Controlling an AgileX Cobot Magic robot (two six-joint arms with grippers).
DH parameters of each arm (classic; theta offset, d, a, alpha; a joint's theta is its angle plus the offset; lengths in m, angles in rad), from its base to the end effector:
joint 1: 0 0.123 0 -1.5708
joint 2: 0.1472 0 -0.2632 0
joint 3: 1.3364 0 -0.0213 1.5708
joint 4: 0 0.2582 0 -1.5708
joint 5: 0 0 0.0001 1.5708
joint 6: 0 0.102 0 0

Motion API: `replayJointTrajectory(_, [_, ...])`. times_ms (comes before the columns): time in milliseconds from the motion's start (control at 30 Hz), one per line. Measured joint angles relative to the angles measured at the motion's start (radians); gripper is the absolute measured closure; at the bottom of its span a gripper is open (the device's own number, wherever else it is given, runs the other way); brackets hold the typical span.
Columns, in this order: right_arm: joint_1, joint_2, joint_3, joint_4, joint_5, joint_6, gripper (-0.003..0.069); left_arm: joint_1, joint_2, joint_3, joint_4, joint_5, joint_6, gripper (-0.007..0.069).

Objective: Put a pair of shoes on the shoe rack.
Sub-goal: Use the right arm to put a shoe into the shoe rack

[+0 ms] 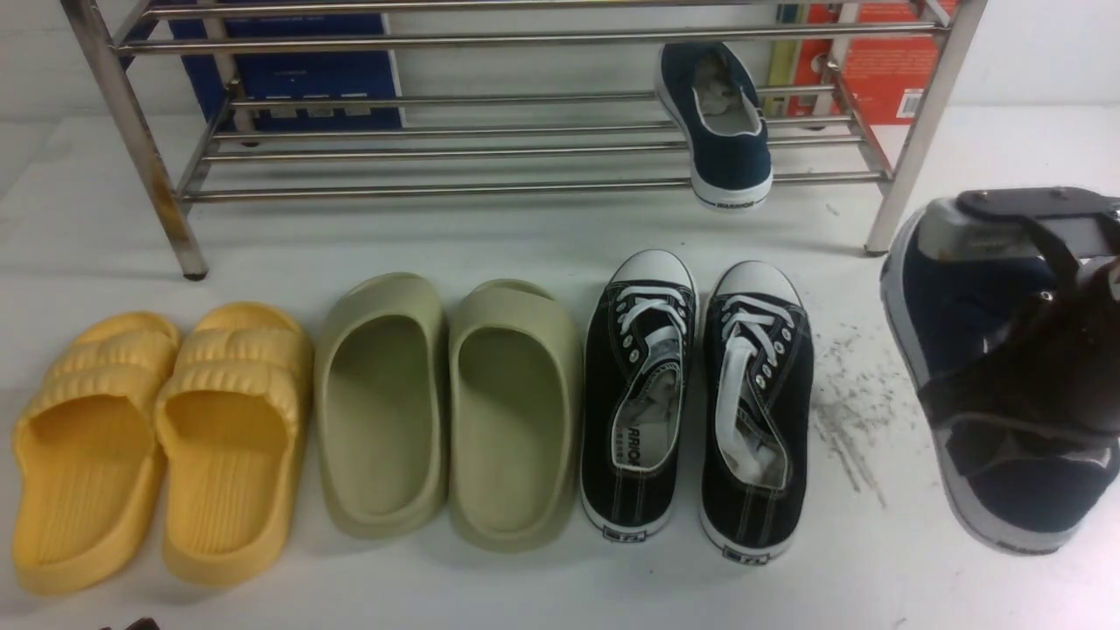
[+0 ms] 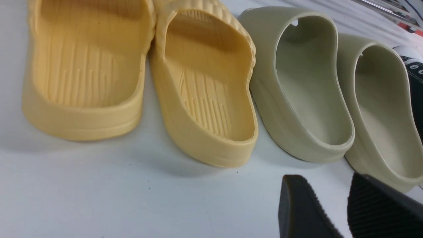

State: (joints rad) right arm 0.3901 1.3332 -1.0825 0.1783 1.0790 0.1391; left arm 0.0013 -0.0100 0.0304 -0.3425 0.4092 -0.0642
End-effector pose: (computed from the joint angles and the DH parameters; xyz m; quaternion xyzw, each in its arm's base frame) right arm 0.2413 0.1165 0.2689 -0.0946 0.9785 0.1239 0.1351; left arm 0.0914 -0.0135 0.1655 -0.1150 0.8019 -0.1633 0.5630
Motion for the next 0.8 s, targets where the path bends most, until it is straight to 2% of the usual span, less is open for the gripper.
replayJointTrajectory(67, [0.040, -0.001, -0.017, 0.000, 0.007, 0.014, 0.0610, 0.000, 0.000, 0.000, 0.000, 0.000, 0.000, 0.0386])
replayJointTrajectory(100, [0.096, 0.016, -0.058, 0.000, 0.006, 0.033, 0.0610, 0.000, 0.000, 0.000, 0.000, 0.000, 0.000, 0.0386])
replayJointTrajectory(300, [0.181, 0.128, -0.225, 0.008, -0.013, 0.052, 0.0610, 0.000, 0.000, 0.000, 0.000, 0.000, 0.000, 0.0386])
replayJointTrajectory(800, [0.199, 0.548, -0.628, 0.021, -0.005, 0.054, 0.0610, 0.000, 0.000, 0.000, 0.000, 0.000, 0.000, 0.0386])
